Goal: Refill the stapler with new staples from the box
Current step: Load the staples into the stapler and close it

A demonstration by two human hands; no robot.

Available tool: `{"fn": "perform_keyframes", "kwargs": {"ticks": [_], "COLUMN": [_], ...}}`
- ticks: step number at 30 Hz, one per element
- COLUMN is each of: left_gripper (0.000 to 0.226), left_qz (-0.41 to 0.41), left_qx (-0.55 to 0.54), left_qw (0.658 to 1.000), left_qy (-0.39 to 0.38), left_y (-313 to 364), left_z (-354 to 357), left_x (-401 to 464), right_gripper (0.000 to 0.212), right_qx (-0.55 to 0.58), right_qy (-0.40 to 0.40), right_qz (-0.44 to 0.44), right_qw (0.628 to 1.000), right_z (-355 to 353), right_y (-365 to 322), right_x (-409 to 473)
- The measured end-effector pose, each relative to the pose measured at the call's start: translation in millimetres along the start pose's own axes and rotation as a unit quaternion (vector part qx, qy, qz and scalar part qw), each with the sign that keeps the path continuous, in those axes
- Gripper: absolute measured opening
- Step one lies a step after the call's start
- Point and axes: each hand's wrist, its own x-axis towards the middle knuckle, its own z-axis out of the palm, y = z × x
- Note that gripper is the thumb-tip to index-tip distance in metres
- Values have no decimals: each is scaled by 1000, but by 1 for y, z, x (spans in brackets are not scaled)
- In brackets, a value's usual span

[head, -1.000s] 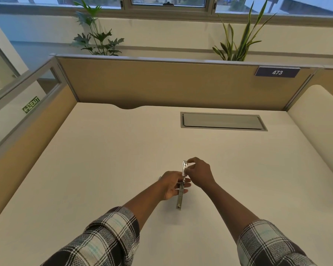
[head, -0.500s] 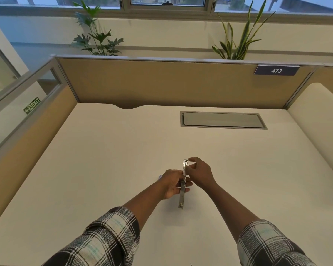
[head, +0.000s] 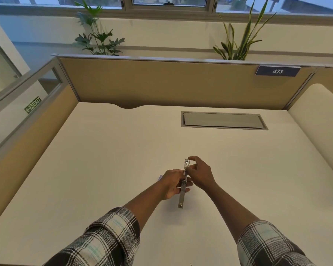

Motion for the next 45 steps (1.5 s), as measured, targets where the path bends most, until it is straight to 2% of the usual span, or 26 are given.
{"fn": "perform_keyframes", "kwargs": {"ticks": [6, 11, 14, 17, 22, 27, 33, 35, 39, 45], "left_gripper": [21, 18, 25, 29, 20, 27, 12, 12, 12, 16], "left_qz": [-4, -20, -2, 22, 30, 58, 60, 55, 40, 40], "left_qx": [-2, -43, -31, -6, 31, 37, 30, 26, -12, -40], "left_qw": [1000, 997, 996, 997, 999, 997, 997, 998, 999, 998], "left_qy": [-17, -60, -80, -69, -18, 31, 25, 17, 12, 25], "left_y": [1, 1, 0, -2, -3, -3, -1, 0, 3, 13], "left_z": [-2, -7, -10, -11, -10, -9, -11, -10, -12, -12], "left_x": [-5, -7, -6, -5, -4, -5, -6, -7, -9, -9], "right_gripper": [18, 17, 21, 21, 17, 13, 14, 21, 48, 83], "right_qx": [10, 8, -6, 5, 19, 37, 47, 41, 44, 17], "right_qy": [34, 51, 53, 47, 33, 15, 8, -4, -64, -139], "right_qz": [-5, 4, -8, -8, -14, -17, -19, -22, -32, -98], "right_qw": [999, 999, 999, 999, 999, 999, 999, 999, 996, 985], "right_z": [1, 2, 2, 2, 1, 4, 5, 4, 1, -4], "right_y": [0, 0, 1, 1, -1, -3, -3, -2, 0, 8], "right_x": [2, 6, 7, 7, 3, 0, 1, 2, 0, -11]}}
